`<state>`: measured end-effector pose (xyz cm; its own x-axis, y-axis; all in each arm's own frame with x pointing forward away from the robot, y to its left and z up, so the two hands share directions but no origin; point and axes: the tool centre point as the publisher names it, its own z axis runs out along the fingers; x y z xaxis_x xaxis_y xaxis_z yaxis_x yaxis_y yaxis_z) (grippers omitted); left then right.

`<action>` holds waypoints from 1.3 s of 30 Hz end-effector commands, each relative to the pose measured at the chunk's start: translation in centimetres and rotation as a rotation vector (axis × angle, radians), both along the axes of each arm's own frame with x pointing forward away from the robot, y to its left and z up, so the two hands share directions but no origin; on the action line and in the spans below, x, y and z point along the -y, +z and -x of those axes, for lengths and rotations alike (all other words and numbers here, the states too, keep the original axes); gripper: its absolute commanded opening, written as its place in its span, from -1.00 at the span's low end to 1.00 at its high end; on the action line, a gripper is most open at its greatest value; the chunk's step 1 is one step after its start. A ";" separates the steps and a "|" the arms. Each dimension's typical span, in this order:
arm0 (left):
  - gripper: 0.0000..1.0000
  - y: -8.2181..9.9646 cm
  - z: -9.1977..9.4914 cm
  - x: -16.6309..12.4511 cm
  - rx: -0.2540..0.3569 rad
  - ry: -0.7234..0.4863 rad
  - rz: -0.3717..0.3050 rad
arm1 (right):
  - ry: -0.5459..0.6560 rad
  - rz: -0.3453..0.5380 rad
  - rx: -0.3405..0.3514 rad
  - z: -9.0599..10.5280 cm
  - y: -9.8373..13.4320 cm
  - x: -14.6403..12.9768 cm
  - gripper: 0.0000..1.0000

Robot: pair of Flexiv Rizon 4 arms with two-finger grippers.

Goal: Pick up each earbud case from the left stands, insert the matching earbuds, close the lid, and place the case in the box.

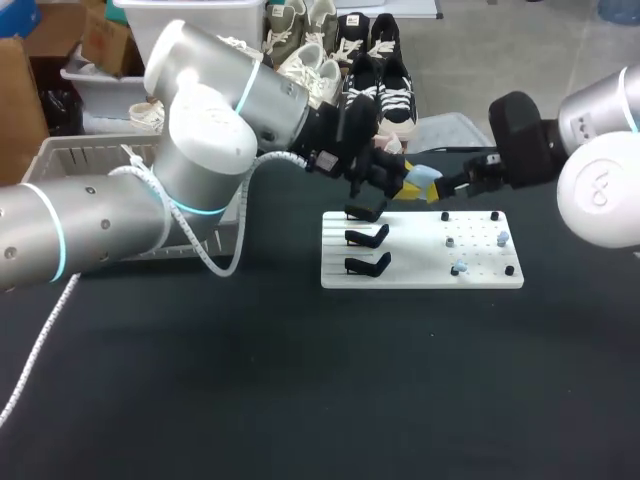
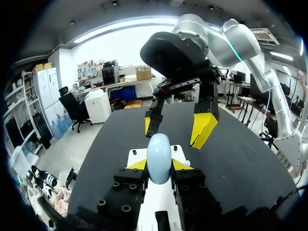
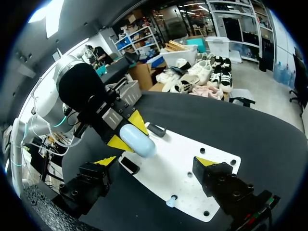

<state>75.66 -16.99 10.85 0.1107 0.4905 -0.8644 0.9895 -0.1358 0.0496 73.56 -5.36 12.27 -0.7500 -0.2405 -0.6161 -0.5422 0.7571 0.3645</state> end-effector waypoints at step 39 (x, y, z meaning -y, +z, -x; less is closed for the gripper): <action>-1.00 -1.4 2.2 -2.1 0.025 0.062 0.209 | -0.133 0.050 0.091 -0.4 4.1 4.7 1.00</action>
